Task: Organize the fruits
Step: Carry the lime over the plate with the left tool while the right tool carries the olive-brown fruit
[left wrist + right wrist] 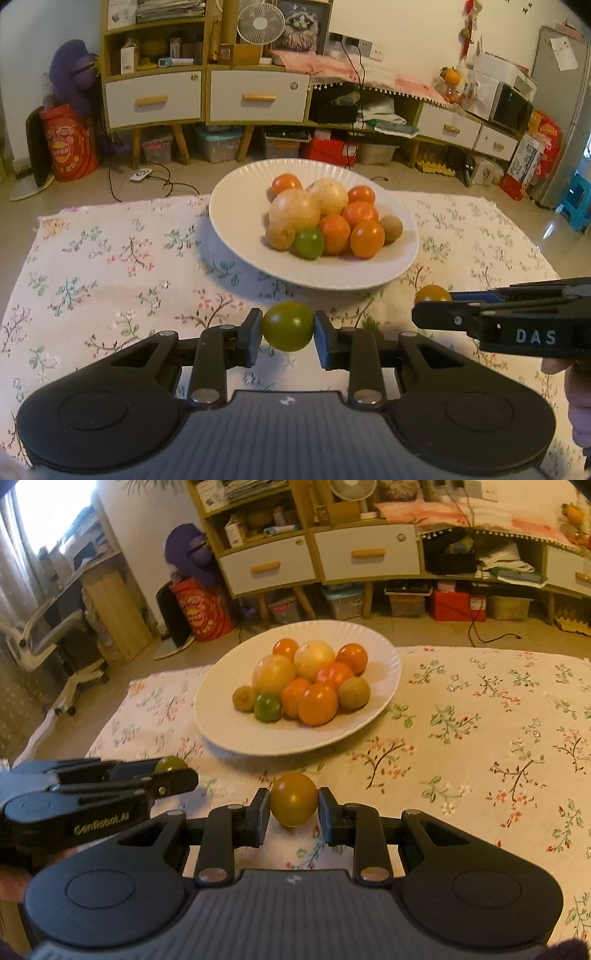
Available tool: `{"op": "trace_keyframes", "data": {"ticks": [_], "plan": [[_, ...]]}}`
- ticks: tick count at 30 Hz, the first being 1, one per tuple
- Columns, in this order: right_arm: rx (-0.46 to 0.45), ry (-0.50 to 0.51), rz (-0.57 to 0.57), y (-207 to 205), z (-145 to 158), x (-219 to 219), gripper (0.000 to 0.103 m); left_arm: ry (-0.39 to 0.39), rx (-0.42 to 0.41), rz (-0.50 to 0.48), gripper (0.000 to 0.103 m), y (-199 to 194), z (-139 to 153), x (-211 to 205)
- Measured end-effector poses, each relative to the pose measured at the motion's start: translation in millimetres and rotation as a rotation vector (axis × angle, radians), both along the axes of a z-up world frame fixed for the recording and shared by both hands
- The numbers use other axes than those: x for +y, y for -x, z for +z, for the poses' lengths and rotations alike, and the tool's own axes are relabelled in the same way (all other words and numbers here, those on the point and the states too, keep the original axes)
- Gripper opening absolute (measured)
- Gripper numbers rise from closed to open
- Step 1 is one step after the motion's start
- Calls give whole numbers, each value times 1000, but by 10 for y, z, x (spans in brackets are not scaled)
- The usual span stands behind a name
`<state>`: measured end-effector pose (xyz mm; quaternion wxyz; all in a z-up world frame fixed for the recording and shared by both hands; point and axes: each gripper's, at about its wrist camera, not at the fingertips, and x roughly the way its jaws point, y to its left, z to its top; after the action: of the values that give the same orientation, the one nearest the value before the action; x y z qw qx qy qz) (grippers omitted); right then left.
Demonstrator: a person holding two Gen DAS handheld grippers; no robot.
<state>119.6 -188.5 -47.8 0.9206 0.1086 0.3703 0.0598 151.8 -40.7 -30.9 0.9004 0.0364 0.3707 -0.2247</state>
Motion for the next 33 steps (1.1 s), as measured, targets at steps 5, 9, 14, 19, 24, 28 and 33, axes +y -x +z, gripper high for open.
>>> {"op": "trace_keyframes", "data": {"ticks": [5, 9, 14, 19, 24, 28, 33], "plan": [[-19, -29, -30, -120, 41, -40, 25, 6, -46, 17, 12, -45, 79, -52], [-28, -58, -57, -230, 62, -52, 25, 14, -69, 16, 12, -110, 115, -101], [-28, -111, -80, -365, 56, -68, 25, -52, -124, -9, 12, -183, 101, -195], [-20, -151, -101, -448, 12, -85, 25, -32, -114, -3, 12, -281, 70, -208], [3, -160, -112, -484, -54, -59, 25, -19, -81, 10, 12, -351, -7, -205], [11, -184, -131, -510, -68, -83, 25, 1, -69, 12, 12, -382, -21, -196], [16, -211, -140, -516, -75, -94, 26, -13, -75, -9, 13, -348, -34, -234]]}}
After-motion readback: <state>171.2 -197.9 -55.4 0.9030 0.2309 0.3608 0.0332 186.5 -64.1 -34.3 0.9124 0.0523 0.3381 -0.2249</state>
